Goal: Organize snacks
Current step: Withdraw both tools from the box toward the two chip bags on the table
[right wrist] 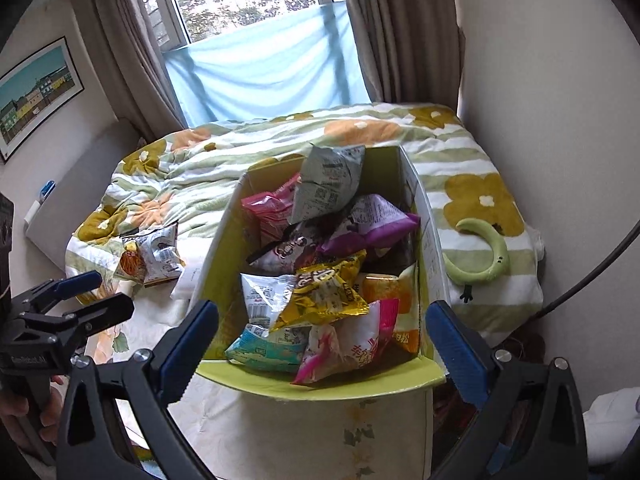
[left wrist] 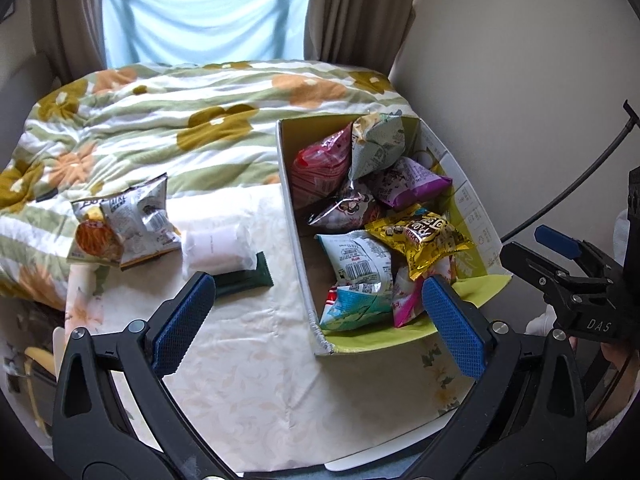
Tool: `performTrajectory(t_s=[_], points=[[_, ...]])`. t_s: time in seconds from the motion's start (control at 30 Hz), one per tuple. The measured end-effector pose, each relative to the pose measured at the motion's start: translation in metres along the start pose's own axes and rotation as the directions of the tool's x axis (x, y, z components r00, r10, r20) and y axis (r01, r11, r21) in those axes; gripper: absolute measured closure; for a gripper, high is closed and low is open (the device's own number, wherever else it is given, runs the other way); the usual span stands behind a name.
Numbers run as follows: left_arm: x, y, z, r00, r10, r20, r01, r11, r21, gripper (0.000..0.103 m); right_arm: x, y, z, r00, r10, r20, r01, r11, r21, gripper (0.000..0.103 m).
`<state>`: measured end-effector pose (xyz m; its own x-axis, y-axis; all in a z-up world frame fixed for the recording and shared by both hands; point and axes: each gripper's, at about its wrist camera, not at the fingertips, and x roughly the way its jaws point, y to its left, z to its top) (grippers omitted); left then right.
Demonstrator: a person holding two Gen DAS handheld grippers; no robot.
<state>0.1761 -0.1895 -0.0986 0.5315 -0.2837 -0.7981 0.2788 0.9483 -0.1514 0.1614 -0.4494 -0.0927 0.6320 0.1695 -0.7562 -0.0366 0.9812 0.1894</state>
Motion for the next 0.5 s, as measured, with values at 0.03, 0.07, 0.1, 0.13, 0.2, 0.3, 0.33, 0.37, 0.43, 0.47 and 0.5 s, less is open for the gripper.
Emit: performTrajectory(t_s=[0.03,0.07,0.1,0.13,0.2,0.3,0.33,0.37,0.43,0.47,0.5], points=[[-0.006,0.001,0.0,1.0,0.007,0.01,-0.007,1.0,-0.002,0.0,-0.003,0.003,0.0,1.0,-0.001,0.006,0.001,1.0,-0.007,0.0],[-0.012,0.002,-0.001,1.0,0.014,0.02,-0.014,1.0,-0.004,0.0,-0.007,0.007,0.001,1.0,0.0,0.013,0.0,1.0,-0.014,0.0],[-0.017,0.004,-0.002,0.999,0.022,0.028,-0.022,1.0,-0.008,0.0,-0.01,0.011,0.002,1.0,0.007,0.019,-0.007,1.0,-0.019,0.0],[-0.022,0.006,-0.003,0.999,0.032,0.036,-0.031,0.999,-0.012,0.0,-0.015,0.015,0.002,0.999,0.019,0.03,-0.018,1.0,-0.023,0.0],[-0.031,0.011,-0.006,0.998,0.048,0.048,-0.048,0.999,-0.02,0.0,-0.021,0.025,0.004,0.998,0.042,0.048,-0.04,0.999,-0.036,0.0],[-0.043,0.023,-0.012,0.995,0.074,0.063,-0.071,0.997,-0.038,0.0,-0.031,0.043,0.007,0.995,0.051,0.084,-0.045,0.996,-0.071,0.0],[-0.047,0.029,-0.015,0.995,0.079,0.066,-0.076,0.996,-0.047,0.0,-0.032,0.051,0.007,0.995,0.053,0.089,-0.045,0.995,-0.085,0.0],[-0.05,0.036,-0.018,0.994,0.084,0.07,-0.08,0.995,-0.058,0.0,-0.034,0.058,0.008,0.994,0.059,0.093,-0.05,0.994,-0.098,0.0],[-0.058,0.052,-0.025,0.992,0.096,0.076,-0.09,0.993,-0.083,0.0,-0.034,0.074,0.008,0.992,0.086,0.096,-0.074,0.99,-0.119,0.0],[-0.061,0.062,-0.028,0.992,0.101,0.078,-0.093,0.991,-0.097,0.0,-0.033,0.082,0.008,0.991,0.1,0.094,-0.088,0.988,-0.125,0.0],[-0.065,0.071,-0.031,0.991,0.106,0.079,-0.097,0.989,-0.11,0.0,-0.032,0.09,0.009,0.99,0.111,0.091,-0.099,0.986,-0.133,0.0]])
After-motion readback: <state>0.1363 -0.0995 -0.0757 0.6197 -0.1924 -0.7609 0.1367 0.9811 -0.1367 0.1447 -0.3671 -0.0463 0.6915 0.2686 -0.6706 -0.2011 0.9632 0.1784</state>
